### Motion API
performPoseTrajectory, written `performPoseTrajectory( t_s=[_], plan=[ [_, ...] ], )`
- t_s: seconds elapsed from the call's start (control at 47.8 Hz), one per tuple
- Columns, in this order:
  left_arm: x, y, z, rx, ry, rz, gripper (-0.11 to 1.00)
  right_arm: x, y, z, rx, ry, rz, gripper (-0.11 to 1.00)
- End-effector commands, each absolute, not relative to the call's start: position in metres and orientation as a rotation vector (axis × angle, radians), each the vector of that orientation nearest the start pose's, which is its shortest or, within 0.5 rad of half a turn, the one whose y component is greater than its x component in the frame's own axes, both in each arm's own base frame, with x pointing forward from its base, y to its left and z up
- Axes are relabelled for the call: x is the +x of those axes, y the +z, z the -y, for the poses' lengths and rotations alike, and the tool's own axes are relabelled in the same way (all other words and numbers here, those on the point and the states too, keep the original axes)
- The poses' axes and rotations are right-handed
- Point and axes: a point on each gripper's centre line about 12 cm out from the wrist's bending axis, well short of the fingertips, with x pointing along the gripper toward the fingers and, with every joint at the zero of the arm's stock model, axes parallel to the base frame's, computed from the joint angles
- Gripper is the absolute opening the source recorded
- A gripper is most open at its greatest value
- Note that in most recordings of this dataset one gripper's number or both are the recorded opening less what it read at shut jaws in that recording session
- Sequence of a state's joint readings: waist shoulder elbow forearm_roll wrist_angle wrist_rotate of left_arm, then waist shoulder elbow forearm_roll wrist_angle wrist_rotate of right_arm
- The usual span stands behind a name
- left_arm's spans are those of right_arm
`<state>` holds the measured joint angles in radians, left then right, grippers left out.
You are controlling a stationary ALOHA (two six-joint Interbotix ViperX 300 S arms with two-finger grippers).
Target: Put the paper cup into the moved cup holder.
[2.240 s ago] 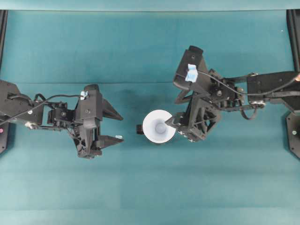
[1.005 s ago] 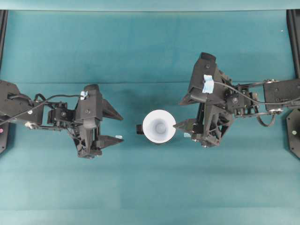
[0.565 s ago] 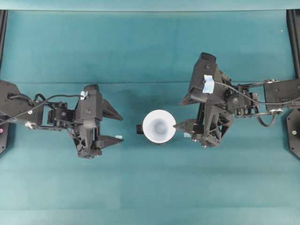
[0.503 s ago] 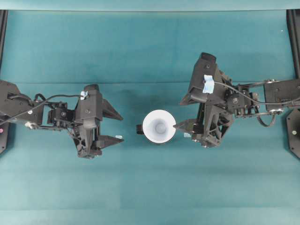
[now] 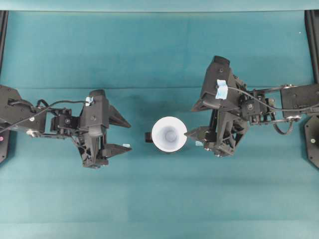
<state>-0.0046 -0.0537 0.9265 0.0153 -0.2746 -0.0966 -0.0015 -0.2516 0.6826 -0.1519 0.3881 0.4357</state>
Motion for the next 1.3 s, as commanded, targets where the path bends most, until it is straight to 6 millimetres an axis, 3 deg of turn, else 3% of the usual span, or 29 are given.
performPoseTrajectory(
  t_s=[0.0,0.565,1.277],
  plan=[
    [0.336,0.14,0.003,-0.079,0.013,-0.574,0.83,0.337,0.231,0.006,0.245,-0.163,-0.768,0.88],
    [0.336,0.14,0.003,-0.081,0.014,-0.574,0.83,0.336,0.234,0.006,0.245,-0.162,-0.762,0.88],
    [0.336,0.14,0.002,-0.079,0.016,-0.575,0.83,0.32,0.241,0.006,0.247,-0.161,-0.74,0.88]
  ],
)
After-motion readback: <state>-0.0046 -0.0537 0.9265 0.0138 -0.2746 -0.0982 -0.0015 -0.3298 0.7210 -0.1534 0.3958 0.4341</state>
